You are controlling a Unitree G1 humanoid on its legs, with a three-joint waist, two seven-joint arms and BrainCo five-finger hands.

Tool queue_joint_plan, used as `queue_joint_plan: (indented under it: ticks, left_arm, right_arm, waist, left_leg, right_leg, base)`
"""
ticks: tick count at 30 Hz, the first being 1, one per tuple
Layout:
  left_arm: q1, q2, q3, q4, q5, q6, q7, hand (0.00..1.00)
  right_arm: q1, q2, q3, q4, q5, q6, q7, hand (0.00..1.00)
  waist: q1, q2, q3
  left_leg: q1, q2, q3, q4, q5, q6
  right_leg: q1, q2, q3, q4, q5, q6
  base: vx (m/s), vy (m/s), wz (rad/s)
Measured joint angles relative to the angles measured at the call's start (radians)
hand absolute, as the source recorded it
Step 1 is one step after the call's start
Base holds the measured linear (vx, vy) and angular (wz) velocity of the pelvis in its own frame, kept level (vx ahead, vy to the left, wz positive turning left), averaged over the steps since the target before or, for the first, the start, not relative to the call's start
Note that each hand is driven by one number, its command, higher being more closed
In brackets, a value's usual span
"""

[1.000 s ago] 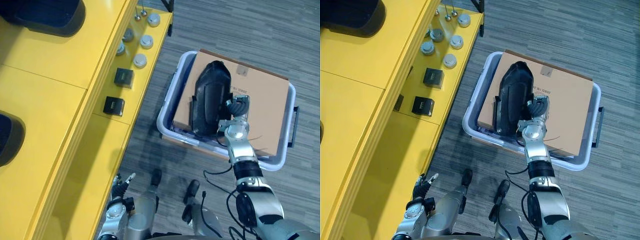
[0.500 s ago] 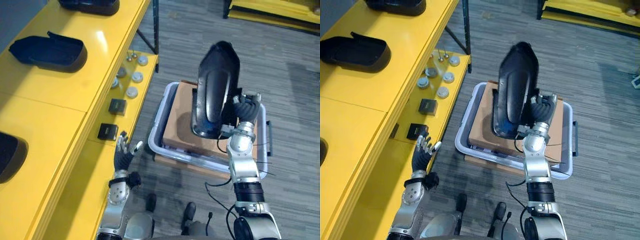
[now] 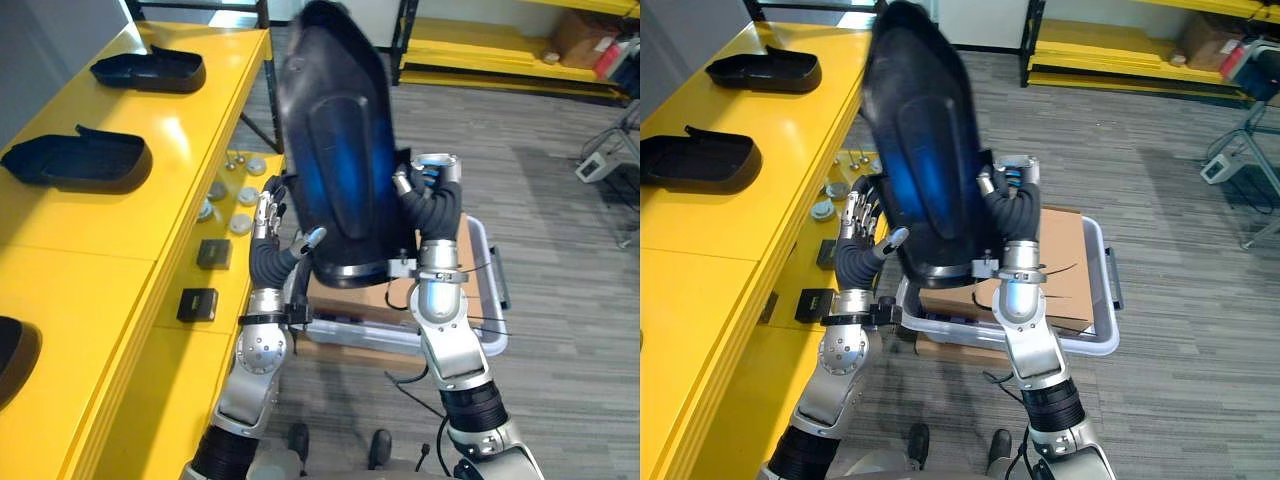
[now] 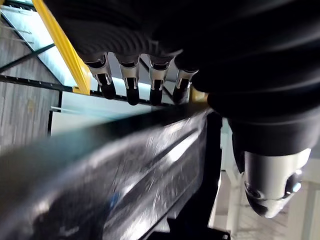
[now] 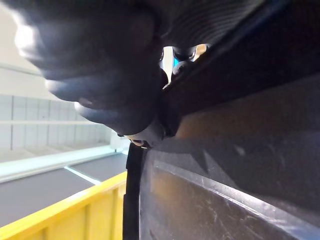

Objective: Walk over and take plastic housings, then place them on the shelf

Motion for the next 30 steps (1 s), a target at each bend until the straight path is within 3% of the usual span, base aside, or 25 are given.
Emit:
queue_joint_plan:
  ticks: [5,6,13,14,22,27,30]
  left_arm:
    - [-0.007,0.003,-0.009,0.029,0.0,0.016,0.018,0.0]
    - [-0.012,0.003,-0.01,0.029,-0.001,0.022,0.022,1.0]
    - [-0.062,0.005,-0.03,0.068,-0.05,0.038,0.056,1.0]
    - [-0.068,0.005,-0.03,0.068,-0.065,0.038,0.058,1.0]
    - [-0.07,0.044,-0.025,0.071,-0.101,0.054,0.065,1.0]
    - [-0.07,0.044,-0.012,0.07,-0.1,0.059,0.057,1.0]
    - [-0.069,0.043,0.023,0.064,-0.092,0.059,0.056,1.0]
  right_arm:
    - [0.003,0.006,0.035,-0.015,0.031,-0.004,0.001,1.0]
    - [0.003,0.006,0.038,-0.015,0.04,-0.01,0.001,1.0]
    - [0.024,-0.003,0.044,-0.022,0.071,-0.036,-0.001,1.0]
    - [0.031,-0.014,0.051,-0.036,0.076,-0.036,-0.001,0.0]
    - [0.039,-0.088,0.118,-0.079,0.122,-0.09,0.002,0.0]
    - [0.028,-0.213,0.106,-0.1,0.174,-0.118,0.057,0.0]
    - [0.031,-0.286,0.034,-0.144,0.209,-0.128,0.097,0.0]
  waist:
    - [-0.021,0.001,-0.021]
    - [-0.02,0.001,-0.025]
    - [-0.025,0.003,-0.05]
    - [-0.025,0.003,-0.051]
    - [-0.043,0.005,-0.075]
    - [-0.042,0.005,-0.076]
    - [-0.043,0.005,-0.076]
  left_leg:
    - [0.005,0.001,0.018,-0.005,0.0,0.0]
    - [0.005,0.002,0.025,-0.005,0.0,0.0]
    - [0.007,0.002,0.036,-0.007,0.0,0.0]
    - [0.007,0.002,0.035,-0.008,0.0,0.0]
    - [0.015,0.001,0.035,-0.009,0.0,0.0]
    - [0.031,0.002,0.035,-0.016,0.0,0.0]
    - [0.031,0.002,0.036,-0.017,0.0,0.0]
  right_leg:
    - [-0.008,0.0,0.021,0.0,0.007,0.0]
    - [-0.012,0.001,0.028,0.0,0.009,-0.001]
    - [-0.015,0.001,0.041,-0.001,0.012,-0.001]
    - [-0.015,0.002,0.041,-0.001,0.012,-0.001]
    - [-0.007,0.001,0.041,-0.001,0.012,-0.001]
    - [0.002,0.001,0.041,-0.001,0.012,-0.001]
    - [0.002,0.002,0.042,-0.001,0.011,-0.002]
  base:
    - [-0.04,0.012,-0.13]
    - [-0.04,0.004,-0.16]
    - [-0.02,0.0,-0.05]
    - [0.0,0.0,0.0]
    - [0.0,0.0,0.0]
    - [-0.05,-0.004,-0.01]
    - [-0.03,-0.003,-0.01]
